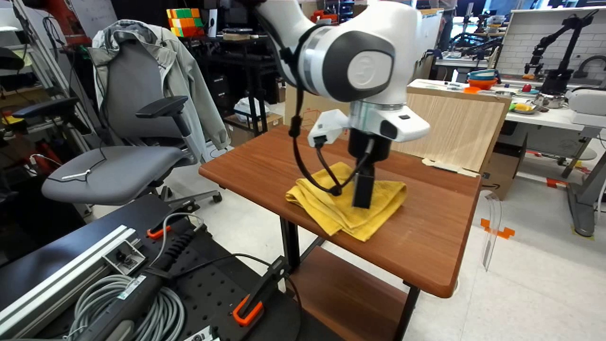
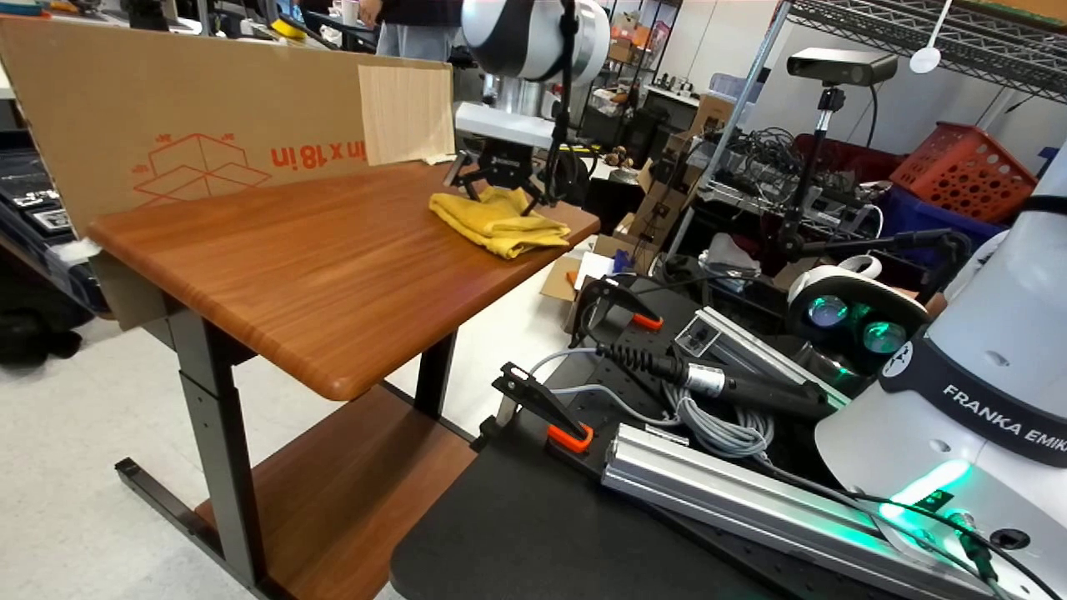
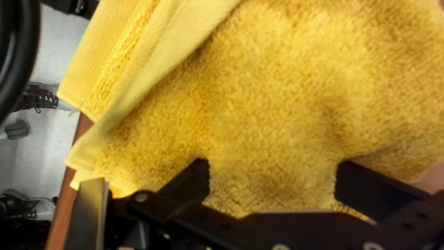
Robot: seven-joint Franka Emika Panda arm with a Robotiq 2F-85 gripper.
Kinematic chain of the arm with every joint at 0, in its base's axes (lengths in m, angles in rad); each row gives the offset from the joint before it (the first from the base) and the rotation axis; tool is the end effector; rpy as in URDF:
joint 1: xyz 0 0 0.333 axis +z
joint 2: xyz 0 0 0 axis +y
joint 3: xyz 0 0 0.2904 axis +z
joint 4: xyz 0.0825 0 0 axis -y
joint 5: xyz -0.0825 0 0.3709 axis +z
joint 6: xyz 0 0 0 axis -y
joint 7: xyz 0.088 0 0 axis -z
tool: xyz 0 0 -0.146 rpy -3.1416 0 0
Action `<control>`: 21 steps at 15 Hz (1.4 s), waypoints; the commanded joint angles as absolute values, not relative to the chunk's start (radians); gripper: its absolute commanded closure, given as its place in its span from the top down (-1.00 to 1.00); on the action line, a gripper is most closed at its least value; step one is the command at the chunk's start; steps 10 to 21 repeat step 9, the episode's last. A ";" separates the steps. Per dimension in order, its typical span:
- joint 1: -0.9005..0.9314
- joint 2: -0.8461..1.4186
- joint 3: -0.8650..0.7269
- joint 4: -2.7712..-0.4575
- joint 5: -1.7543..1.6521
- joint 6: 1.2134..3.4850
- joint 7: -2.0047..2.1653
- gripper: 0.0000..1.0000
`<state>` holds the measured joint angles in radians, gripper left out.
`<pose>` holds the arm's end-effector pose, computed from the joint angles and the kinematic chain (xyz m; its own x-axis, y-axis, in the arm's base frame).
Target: Use the yellow towel to wipe the table
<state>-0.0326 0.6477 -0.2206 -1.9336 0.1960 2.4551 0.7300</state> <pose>0.5619 -0.1467 0.0971 0.4458 -0.8932 -0.0588 -0.8892 -0.4494 0.0861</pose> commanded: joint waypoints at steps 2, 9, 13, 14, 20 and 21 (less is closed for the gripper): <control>-0.144 0.665 -0.223 -1.801 0.267 2.353 0.767 1.00; -0.211 0.534 -0.205 -1.785 0.372 2.365 0.716 1.00; -0.211 0.534 -0.205 -1.785 0.372 2.365 0.716 1.00; -0.211 0.534 -0.205 -1.785 0.372 2.365 0.716 1.00; -0.211 0.534 -0.205 -1.785 0.372 2.365 0.716 1.00; -0.211 0.534 -0.205 -1.785 0.372 2.365 0.716 1.00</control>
